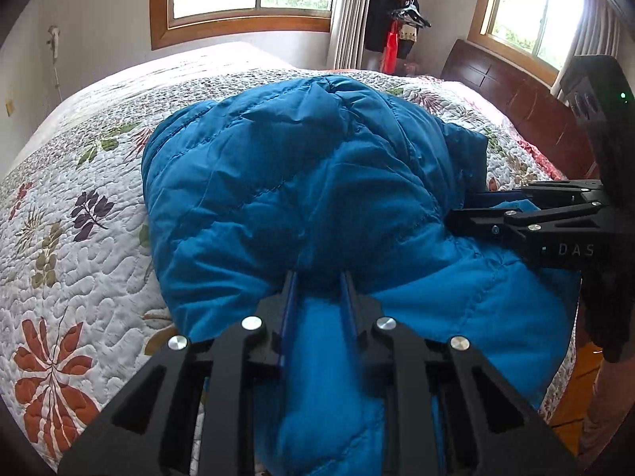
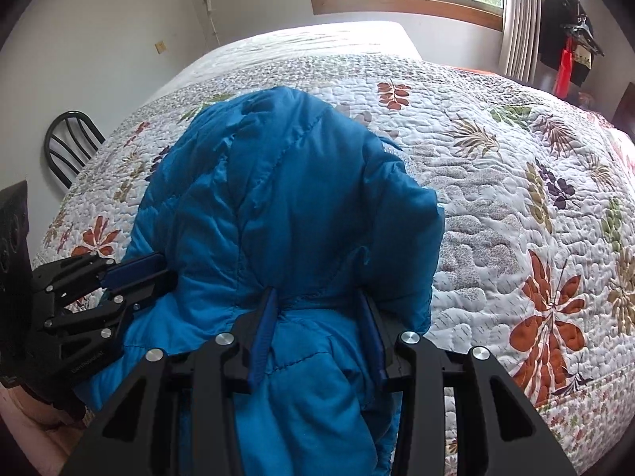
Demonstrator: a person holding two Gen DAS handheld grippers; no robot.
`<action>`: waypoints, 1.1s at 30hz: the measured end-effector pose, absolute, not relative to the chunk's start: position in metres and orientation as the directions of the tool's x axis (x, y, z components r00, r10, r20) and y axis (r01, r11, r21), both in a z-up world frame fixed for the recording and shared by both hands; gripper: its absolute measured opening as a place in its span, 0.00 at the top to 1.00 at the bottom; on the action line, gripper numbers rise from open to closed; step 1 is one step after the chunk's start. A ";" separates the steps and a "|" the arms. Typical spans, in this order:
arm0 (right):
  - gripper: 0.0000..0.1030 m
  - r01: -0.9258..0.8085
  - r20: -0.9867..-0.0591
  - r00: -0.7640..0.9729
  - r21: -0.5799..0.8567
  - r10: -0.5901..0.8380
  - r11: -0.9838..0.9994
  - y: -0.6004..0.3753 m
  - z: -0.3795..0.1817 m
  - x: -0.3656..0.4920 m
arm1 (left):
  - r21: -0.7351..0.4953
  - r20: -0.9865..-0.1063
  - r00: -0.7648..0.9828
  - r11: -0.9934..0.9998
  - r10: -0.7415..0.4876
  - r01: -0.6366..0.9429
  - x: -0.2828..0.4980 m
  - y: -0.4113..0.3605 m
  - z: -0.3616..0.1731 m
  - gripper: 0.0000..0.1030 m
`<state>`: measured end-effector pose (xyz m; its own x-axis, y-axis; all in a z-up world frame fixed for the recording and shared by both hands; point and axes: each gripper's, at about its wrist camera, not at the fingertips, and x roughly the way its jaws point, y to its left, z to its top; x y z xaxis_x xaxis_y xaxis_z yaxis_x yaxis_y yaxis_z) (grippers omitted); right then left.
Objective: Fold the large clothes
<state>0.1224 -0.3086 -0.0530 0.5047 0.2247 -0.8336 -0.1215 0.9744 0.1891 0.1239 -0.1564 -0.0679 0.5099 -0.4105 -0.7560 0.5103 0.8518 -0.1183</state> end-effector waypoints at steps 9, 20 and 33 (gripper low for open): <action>0.54 -0.087 -0.820 0.524 0.219 0.231 0.972 -0.319 -0.032 0.108 | -0.135 -0.759 0.510 0.864 -0.405 0.484 0.116 -0.142 -0.045 0.72; 0.12 -0.039 -0.801 0.462 0.412 0.382 0.910 -0.366 -0.059 0.113 | -0.391 -0.771 0.378 0.850 -0.512 0.352 0.149 -0.074 -0.063 0.22; 0.38 -0.123 -0.610 0.396 0.705 0.686 0.699 -0.364 -0.108 0.122 | -0.621 -0.628 0.252 0.670 -0.736 0.407 0.160 -0.091 -0.088 0.40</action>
<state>0.1217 -0.3637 -0.1084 0.3964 0.6857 -0.6105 -0.1227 0.6986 0.7049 0.1600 -0.0906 -0.0883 0.2524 -0.7361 -0.6281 0.4068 0.6696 -0.6214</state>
